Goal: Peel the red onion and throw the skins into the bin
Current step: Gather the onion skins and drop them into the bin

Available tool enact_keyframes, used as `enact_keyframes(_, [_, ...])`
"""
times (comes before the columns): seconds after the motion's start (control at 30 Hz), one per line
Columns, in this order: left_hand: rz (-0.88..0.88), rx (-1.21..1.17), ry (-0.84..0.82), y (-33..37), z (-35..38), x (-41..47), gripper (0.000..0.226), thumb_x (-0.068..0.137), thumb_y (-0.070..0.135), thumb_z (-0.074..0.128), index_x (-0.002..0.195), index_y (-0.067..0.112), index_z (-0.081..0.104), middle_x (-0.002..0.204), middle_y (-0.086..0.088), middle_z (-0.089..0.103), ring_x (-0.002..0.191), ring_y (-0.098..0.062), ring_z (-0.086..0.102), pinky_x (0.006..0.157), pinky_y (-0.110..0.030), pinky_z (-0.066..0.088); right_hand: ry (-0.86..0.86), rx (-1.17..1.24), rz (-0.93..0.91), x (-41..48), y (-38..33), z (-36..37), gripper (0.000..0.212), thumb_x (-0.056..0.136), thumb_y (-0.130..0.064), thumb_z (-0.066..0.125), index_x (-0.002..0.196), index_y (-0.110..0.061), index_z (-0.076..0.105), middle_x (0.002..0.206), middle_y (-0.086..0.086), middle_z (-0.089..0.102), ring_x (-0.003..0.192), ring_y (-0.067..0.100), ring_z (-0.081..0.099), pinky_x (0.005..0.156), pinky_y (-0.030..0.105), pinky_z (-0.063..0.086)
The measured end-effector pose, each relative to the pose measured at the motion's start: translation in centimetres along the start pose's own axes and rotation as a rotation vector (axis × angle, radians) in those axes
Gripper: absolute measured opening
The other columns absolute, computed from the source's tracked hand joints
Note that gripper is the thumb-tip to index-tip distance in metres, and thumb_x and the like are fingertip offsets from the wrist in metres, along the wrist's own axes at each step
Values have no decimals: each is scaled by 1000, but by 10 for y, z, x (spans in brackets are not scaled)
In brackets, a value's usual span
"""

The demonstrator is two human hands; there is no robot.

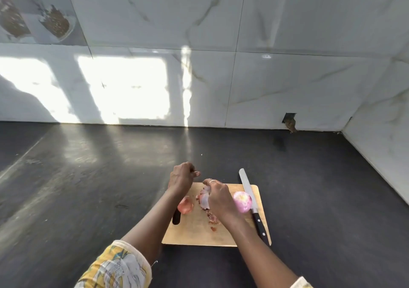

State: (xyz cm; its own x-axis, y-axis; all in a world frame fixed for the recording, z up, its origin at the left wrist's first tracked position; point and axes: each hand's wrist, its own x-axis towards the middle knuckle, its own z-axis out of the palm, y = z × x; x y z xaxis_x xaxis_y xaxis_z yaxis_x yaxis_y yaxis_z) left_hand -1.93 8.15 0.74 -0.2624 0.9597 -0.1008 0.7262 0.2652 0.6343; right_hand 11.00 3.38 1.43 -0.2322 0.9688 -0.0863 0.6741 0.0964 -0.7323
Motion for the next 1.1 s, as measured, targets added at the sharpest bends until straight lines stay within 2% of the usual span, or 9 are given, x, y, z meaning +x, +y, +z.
enact_keyframes(0.27, [100,-38,-159,-11,-18,-37,9,79,13,67,85,15,75,72,-5,69,69,-16,63,69,-28,50,65,-27,-80,-12,7,9,42,91,3,37,125,-6,60,124,11,63,117,24,55,95,23,38])
enact_keyframes(0.4, [69,-146,11,-25,-21,-55,24,88,5,51,96,14,71,97,-4,71,87,-18,63,77,-28,48,181,7,-108,-20,14,13,42,92,4,41,130,-6,55,132,11,57,127,23,48,105,23,32])
enact_keyframes(0.47, [33,-116,76,-30,-18,-62,32,88,1,47,111,12,65,115,-6,65,102,-21,60,87,-28,45,168,33,-109,-26,15,15,39,96,-12,48,134,-6,49,137,11,50,131,23,42,107,22,27])
enact_keyframes(0.57, [8,0,103,-34,-9,-73,33,85,3,51,117,3,60,127,-12,55,112,-24,55,93,-26,40,93,-92,-114,-29,19,23,100,74,-74,47,142,-2,34,142,15,39,134,30,34,112,31,22])
enact_keyframes(0.6, [10,27,115,-35,-6,-76,27,84,4,52,108,-1,63,123,-14,56,108,-27,56,91,-29,42,69,-164,-108,-29,22,26,121,60,-86,41,145,-1,28,145,16,34,136,31,30,114,34,19])
enact_keyframes(0.67, [9,4,145,-37,2,-81,16,82,5,53,86,-4,66,110,-15,58,93,-29,59,81,-31,46,22,-294,-98,-28,29,33,132,48,-87,43,148,-6,15,150,17,26,140,33,24,116,37,15])
enact_keyframes(0.8, [-21,-147,194,-34,10,-90,7,79,9,61,76,9,68,86,1,54,74,-17,57,66,-17,42,-32,-340,-213,-22,36,37,118,64,-61,72,150,-13,7,152,20,22,142,36,19,118,37,11])
enact_keyframes(0.97, [-1,-176,124,-21,12,-98,16,81,7,57,71,8,70,78,6,51,63,-8,50,55,-12,36,-74,-335,-329,-17,30,33,84,84,-34,66,151,-13,19,153,18,20,143,33,17,118,33,9])
enact_keyframes(1.1, [-24,-164,76,-16,10,-96,22,76,1,50,74,9,70,72,-7,65,66,-18,55,56,-23,36,5,-209,-344,-16,25,37,49,85,-26,46,131,-11,52,130,14,51,120,35,46,107,40,37])
